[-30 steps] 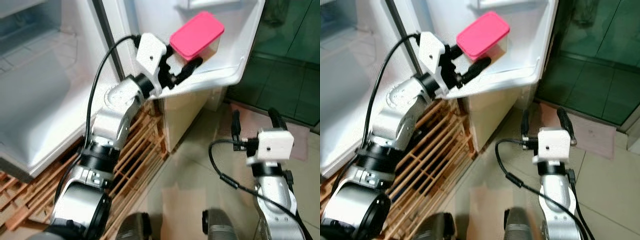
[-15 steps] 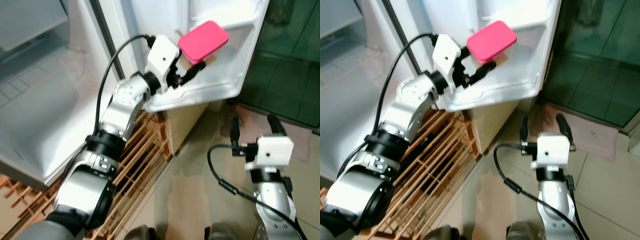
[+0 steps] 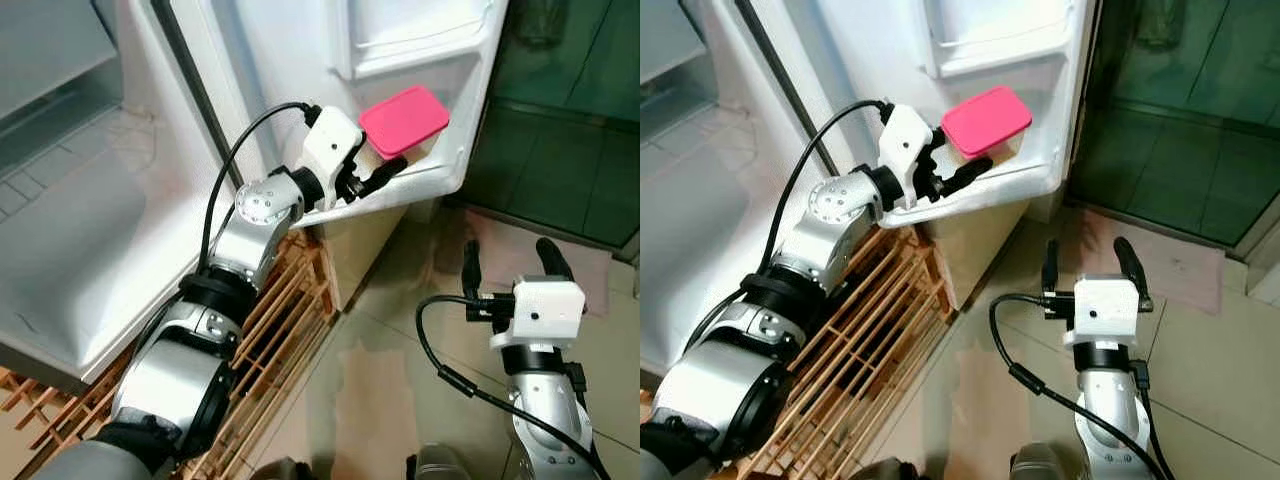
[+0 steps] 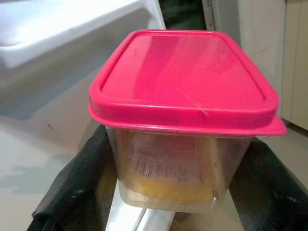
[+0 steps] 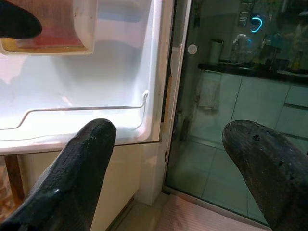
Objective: Restocking fridge
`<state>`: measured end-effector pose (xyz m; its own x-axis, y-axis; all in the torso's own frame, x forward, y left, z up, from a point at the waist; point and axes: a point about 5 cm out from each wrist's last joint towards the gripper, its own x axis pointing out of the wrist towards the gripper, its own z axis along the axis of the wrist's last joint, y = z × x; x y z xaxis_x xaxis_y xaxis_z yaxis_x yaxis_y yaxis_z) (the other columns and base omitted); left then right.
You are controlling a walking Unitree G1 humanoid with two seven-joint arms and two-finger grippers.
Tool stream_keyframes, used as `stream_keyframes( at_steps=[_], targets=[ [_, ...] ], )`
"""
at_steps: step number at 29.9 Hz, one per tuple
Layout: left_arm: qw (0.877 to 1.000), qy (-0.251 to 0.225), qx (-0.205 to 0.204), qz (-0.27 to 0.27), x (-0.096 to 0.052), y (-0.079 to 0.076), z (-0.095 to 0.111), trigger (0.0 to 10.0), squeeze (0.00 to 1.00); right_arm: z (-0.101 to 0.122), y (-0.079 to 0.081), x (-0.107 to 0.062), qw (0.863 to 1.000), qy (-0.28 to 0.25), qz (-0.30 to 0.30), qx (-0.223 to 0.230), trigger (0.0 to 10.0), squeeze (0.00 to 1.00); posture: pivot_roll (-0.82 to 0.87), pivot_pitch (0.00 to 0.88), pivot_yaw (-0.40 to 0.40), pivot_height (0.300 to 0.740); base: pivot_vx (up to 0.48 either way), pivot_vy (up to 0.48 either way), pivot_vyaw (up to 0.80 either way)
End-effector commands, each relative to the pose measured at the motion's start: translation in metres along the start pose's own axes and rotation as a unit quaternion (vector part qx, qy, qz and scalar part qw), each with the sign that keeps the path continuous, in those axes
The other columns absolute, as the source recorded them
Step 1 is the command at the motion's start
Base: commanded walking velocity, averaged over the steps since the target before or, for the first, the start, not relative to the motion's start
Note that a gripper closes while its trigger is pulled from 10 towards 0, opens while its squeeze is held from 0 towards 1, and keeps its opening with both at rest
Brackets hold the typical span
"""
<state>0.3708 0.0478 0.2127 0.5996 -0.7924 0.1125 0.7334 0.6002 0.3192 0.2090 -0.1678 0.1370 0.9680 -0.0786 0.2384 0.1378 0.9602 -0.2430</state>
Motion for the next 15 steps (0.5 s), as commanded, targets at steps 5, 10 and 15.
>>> stream_keyframes(
  at_steps=[5, 10, 15],
  targets=[
    [1.000, -0.010, 0.011, 0.000, -0.004, 0.004, 0.003, 10.0, 0.00, 0.008, 0.002, -0.002, 1.000, -0.010, 0.001, 0.006, 10.0, 0.00, -0.29, 0.106, 0.176, 0.725, 0.000, 0.000, 0.00],
    [0.999, -0.016, -0.020, 0.023, -0.018, 0.009, 0.004, 10.0, 0.00, 0.015, -0.001, -0.015, 1.000, -0.014, -0.001, 0.001, 10.0, 0.00, -0.30, 0.104, 0.184, 0.725, 0.000, 0.000, 0.00],
    [0.993, -0.012, -0.099, 0.059, -0.050, -0.002, -0.001, 10.0, 0.00, 0.022, -0.008, -0.033, 1.000, -0.012, -0.007, -0.015, 10.0, 0.00, -0.29, 0.095, 0.183, 0.725, 0.000, 0.000, 0.00]
  ],
)
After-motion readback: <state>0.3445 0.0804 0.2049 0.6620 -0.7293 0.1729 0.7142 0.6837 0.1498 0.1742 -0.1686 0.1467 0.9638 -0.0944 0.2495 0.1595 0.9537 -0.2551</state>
